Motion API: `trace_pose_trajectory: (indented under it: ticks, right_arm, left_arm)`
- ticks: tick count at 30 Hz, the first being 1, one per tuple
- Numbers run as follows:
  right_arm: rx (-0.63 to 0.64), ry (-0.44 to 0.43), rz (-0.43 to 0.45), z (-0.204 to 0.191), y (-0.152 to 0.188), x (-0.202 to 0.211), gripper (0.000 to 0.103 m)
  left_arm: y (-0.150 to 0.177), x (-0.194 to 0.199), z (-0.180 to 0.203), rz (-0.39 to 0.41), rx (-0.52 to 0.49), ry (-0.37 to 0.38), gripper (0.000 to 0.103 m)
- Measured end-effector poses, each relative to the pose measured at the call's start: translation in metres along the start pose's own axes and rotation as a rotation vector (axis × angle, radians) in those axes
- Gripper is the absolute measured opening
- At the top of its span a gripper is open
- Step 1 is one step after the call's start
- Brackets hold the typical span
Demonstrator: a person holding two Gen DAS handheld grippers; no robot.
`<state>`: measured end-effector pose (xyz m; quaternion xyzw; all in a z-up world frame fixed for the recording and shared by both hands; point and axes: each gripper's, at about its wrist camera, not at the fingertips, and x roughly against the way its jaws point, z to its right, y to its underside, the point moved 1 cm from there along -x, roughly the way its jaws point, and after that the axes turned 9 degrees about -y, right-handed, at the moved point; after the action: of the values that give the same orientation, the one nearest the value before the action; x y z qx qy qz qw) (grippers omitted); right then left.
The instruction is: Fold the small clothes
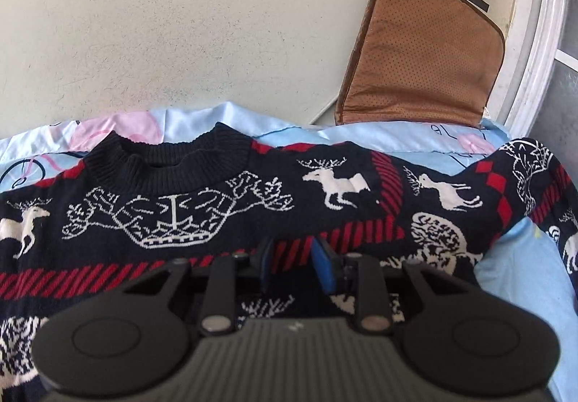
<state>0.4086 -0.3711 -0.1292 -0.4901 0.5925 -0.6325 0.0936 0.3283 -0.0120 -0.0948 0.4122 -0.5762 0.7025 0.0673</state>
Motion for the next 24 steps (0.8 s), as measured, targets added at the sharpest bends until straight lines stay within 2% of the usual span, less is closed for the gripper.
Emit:
trace_pose_trajectory:
  ticks: [1, 4, 5, 6, 7, 8, 9, 12, 15, 18, 21, 24]
  right_arm:
    - [0.012, 0.034, -0.024, 0.005, -0.001, -0.004, 0.015]
    - [-0.090, -0.003, 0.066, 0.025, -0.023, 0.020, 0.015]
    - [-0.131, -0.052, 0.103, 0.029, -0.036, 0.032, 0.015]
    - [-0.209, -0.162, 0.132, 0.034, -0.051, 0.046, 0.015]
    - [-0.272, -0.289, 0.134, 0.037, -0.066, 0.054, 0.015]
    - [-0.304, -0.395, 0.133, 0.034, -0.080, 0.058, 0.015]
    - [-0.305, -0.477, 0.124, 0.026, -0.095, 0.061, 0.015]
    - [-0.227, -0.625, 0.092, -0.017, -0.139, 0.059, 0.015]
    - [-0.113, -0.699, 0.041, -0.071, -0.180, 0.040, 0.015]
    - [-0.007, -0.745, -0.046, -0.133, -0.210, -0.002, 0.015]
    - [-0.011, -0.798, -0.155, -0.183, -0.216, -0.056, 0.015]
    - [-0.061, -0.830, -0.231, -0.228, -0.210, -0.113, 0.017]
  left_arm:
    - [0.000, 0.001, -0.001, 0.000, 0.004, 0.002, 0.025]
    - [0.000, 0.000, -0.002, -0.001, 0.018, 0.011, 0.026]
    - [0.000, 0.000, -0.003, -0.002, 0.027, 0.019, 0.028]
    - [-0.001, 0.001, -0.006, -0.003, 0.043, 0.035, 0.031]
    - [-0.003, 0.001, -0.009, -0.007, 0.062, 0.055, 0.040]
    - [-0.006, 0.002, -0.014, -0.011, 0.086, 0.073, 0.045]
    - [-0.009, 0.004, -0.020, -0.019, 0.120, 0.088, 0.045]
    - [-0.021, 0.015, -0.043, -0.037, 0.218, 0.136, 0.045]
    - [-0.031, 0.040, -0.077, 0.007, 0.302, 0.160, 0.049]
    - [-0.032, 0.067, -0.118, 0.079, 0.363, 0.127, 0.056]
    - [-0.022, 0.082, -0.159, 0.135, 0.438, 0.049, 0.058]
    - [-0.007, 0.078, -0.188, 0.142, 0.507, -0.016, 0.058]
